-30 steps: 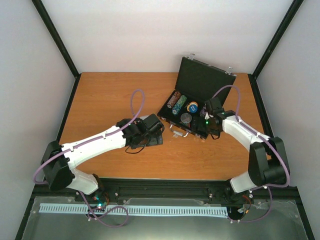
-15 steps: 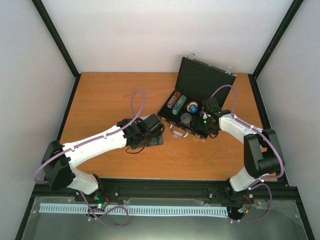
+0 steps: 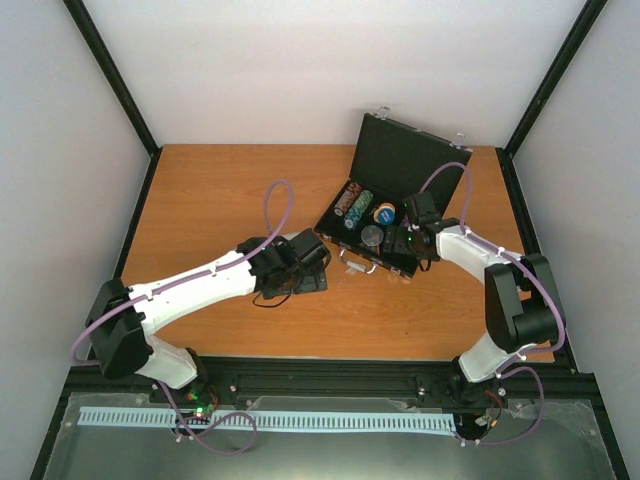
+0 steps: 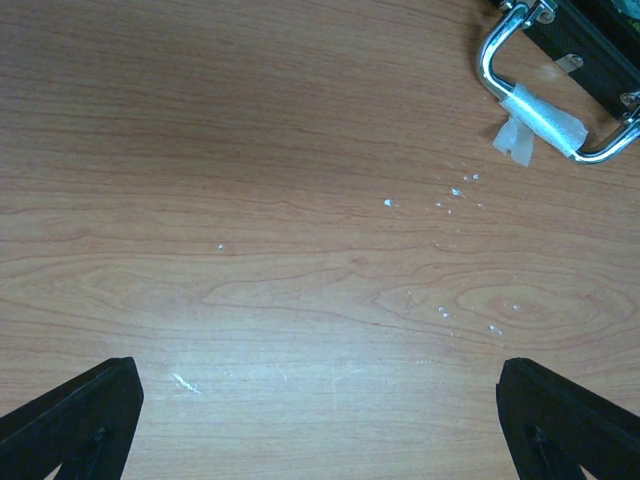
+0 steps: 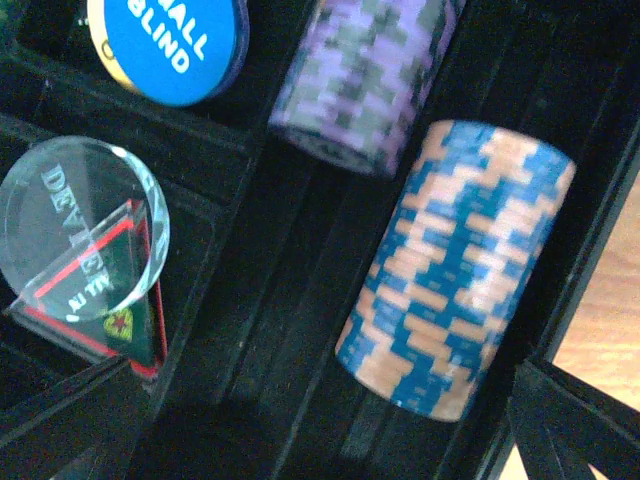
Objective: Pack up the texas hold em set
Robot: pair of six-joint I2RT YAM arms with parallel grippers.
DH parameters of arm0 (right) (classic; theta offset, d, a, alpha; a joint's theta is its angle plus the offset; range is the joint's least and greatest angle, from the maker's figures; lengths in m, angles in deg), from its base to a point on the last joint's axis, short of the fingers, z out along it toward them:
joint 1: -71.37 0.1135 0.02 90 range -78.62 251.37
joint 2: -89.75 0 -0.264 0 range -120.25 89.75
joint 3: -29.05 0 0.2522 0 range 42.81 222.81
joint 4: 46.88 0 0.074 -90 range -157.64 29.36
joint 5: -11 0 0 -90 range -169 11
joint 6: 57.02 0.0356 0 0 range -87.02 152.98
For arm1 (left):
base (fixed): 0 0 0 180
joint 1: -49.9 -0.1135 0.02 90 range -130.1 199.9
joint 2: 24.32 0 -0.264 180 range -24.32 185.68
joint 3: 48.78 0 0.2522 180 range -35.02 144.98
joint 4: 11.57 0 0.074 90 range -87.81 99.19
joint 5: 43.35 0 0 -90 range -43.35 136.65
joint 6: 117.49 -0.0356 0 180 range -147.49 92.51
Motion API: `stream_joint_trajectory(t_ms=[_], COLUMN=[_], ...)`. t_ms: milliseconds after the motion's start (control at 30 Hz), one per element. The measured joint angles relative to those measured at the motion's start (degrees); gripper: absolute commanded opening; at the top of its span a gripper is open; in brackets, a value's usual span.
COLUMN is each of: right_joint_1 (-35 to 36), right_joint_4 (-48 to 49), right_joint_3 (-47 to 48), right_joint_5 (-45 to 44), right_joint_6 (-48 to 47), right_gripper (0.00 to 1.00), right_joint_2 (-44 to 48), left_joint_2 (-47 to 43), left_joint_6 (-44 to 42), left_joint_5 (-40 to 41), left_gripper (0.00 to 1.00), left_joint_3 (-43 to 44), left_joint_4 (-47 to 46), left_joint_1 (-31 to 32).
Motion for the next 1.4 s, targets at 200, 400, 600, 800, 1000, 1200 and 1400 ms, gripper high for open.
stream_joint_trajectory(t_ms=[200,400,600,800,1000,1200,1400], right_joint_1=[-0.02,-0.02,1.03,1.95,2.01,2.01,2.14], right_joint_4=[4.61,4.81,0.63,-0.48,-0.55,-0.68,1.79], right_joint_3=[-1.01,-0.85,-0.44,-1.4,-2.14,0.74,1.92], right_joint_5=[-3.91,-3.91,0.15,5.05,6.62,6.16,3.23], right_joint_6=[-2.91,-3.48,-2.93,-0.83,-0.02,-0.46,-1.44], right_gripper=[1.0,1.0,1.0,1.0,1.0,1.0,1.0], right_joint_2=[-0.13,0.0,5.92,8.63,4.76,-2.64,-4.04], left_joint_2=[1.2,1.44,1.44,1.44,1.44,1.44,1.16], left_joint_6=[-0.02,-0.02,-0.02,-0.02,-0.02,0.0,0.13], left_joint_5=[-0.44,-0.44,-0.42,-0.52,-0.57,-0.57,-0.52], left_gripper=[1.0,1.0,1.0,1.0,1.0,1.0,1.0], left_joint_3=[0.02,0.04,0.04,0.04,0.04,0.04,-0.17], left_joint_4=[0.0,0.02,-0.02,-0.02,0.0,0.04,0.07], left_joint_1=[0.0,0.0,0.0,0.0,0.0,0.0,0.0])
